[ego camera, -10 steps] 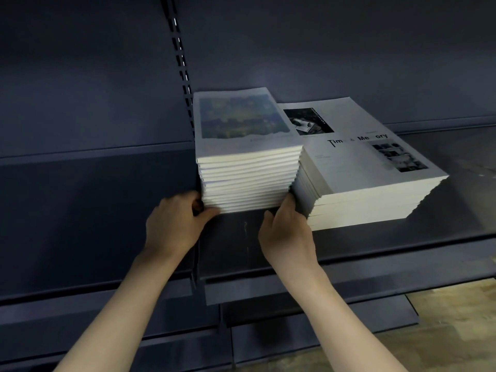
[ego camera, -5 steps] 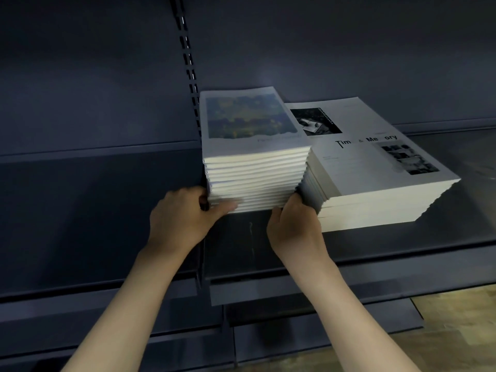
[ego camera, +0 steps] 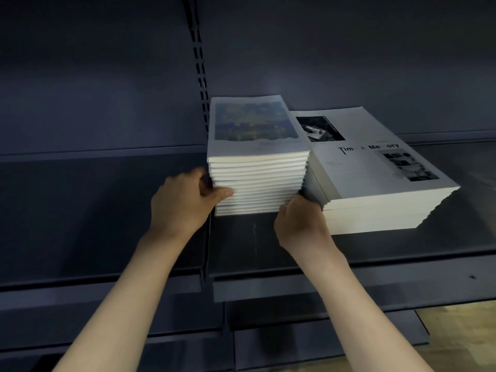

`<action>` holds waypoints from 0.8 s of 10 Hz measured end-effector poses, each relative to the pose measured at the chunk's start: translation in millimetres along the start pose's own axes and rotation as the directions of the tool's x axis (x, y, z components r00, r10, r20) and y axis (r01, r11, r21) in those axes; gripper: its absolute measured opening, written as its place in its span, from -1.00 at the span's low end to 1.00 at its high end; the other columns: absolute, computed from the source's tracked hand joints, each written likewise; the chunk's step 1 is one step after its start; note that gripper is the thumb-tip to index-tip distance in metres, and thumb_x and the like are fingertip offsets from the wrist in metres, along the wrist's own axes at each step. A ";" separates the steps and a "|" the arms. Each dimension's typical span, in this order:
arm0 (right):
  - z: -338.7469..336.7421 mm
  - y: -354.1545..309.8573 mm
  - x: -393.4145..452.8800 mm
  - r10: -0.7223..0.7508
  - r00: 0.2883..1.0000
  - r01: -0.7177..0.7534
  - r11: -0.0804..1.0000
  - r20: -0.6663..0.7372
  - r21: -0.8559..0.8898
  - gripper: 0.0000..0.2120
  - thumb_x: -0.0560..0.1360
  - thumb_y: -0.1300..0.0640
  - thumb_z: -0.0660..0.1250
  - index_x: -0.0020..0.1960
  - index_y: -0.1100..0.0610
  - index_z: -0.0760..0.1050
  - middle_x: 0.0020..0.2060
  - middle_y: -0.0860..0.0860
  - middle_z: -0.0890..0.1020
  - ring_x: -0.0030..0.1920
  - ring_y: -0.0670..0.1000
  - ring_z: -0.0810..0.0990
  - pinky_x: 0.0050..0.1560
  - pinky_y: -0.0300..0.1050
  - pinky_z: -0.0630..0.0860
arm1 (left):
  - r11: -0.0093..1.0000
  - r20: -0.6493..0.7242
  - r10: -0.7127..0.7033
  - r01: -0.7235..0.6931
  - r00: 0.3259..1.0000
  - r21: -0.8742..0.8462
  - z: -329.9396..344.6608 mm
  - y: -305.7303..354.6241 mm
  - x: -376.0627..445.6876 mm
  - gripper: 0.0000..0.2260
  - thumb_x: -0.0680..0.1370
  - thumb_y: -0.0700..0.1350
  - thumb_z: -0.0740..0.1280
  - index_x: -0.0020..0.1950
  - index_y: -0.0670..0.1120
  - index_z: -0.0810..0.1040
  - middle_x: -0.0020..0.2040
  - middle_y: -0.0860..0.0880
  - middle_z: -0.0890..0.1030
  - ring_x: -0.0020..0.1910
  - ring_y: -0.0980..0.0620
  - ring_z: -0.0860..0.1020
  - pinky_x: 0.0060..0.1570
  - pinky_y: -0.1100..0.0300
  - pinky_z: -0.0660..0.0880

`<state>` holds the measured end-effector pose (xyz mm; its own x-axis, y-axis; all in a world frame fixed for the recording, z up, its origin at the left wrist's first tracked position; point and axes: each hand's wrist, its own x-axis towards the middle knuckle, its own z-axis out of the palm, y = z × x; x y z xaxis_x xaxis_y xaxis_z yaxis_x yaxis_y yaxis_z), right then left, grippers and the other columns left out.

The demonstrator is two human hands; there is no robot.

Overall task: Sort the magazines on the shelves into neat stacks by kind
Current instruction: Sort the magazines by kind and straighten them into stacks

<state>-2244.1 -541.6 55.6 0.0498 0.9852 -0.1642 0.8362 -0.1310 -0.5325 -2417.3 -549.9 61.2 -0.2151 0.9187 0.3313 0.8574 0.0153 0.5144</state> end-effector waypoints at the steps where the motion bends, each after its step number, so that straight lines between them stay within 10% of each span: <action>1: 0.7 -2.1 0.5 -0.009 1.000 0.009 0.997 0.006 -0.074 -0.80 0.64 0.19 0.04 0.04 0.22 0.42 0.07 0.15 0.56 0.08 0.09 0.56 -0.46 -0.25 0.22 | 0.994 -0.011 0.046 -0.045 0.999 0.104 -5.6 5.9 5.7 -0.63 0.38 0.23 0.39 -0.04 -0.04 0.61 -0.10 0.06 0.65 -0.09 -0.02 0.59 -0.23 0.15 0.43; 2: -2.3 -2.3 -1.1 -0.017 1.000 0.017 1.000 0.011 -0.021 -0.71 0.59 0.20 0.10 -0.31 0.09 0.24 0.03 0.17 0.56 0.07 0.15 0.55 -0.26 -0.21 0.30 | 0.995 0.011 0.026 -0.027 1.000 0.099 -10.9 7.8 10.7 -0.66 0.36 0.23 0.42 -0.12 -0.03 0.62 -0.20 0.07 0.62 -0.16 0.01 0.57 -0.26 0.19 0.35; 4: -2.2 -3.3 -1.2 -0.015 0.997 0.032 0.977 0.082 -0.211 -0.79 0.60 0.19 0.16 0.18 0.25 0.40 0.16 0.12 0.53 0.15 0.08 0.54 -0.11 -0.22 0.40 | 0.971 0.046 0.077 -0.086 0.996 0.222 -18.2 9.1 15.9 -0.63 0.38 0.24 0.39 -0.18 -0.08 0.59 -0.22 0.02 0.62 -0.17 -0.03 0.57 -0.19 0.13 0.46; 8: -14.4 -7.7 -14.0 -0.045 0.999 0.046 0.997 0.030 -0.056 -0.74 0.56 0.23 0.14 -0.31 0.14 0.28 -0.02 0.19 0.54 0.08 0.17 0.56 -0.15 -0.12 0.43 | 0.960 -0.069 0.045 -0.024 0.997 0.280 -16.0 8.2 4.1 -0.50 0.37 0.32 0.33 0.01 -0.09 0.53 -0.06 0.00 0.62 -0.06 -0.07 0.57 -0.19 0.12 0.43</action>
<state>-2243.4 -552.7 73.9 -0.0040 0.9862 -0.1653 0.8668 -0.0790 -0.4924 -2418.7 -552.4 79.4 -0.2080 0.8888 0.4083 0.9589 0.1029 0.2644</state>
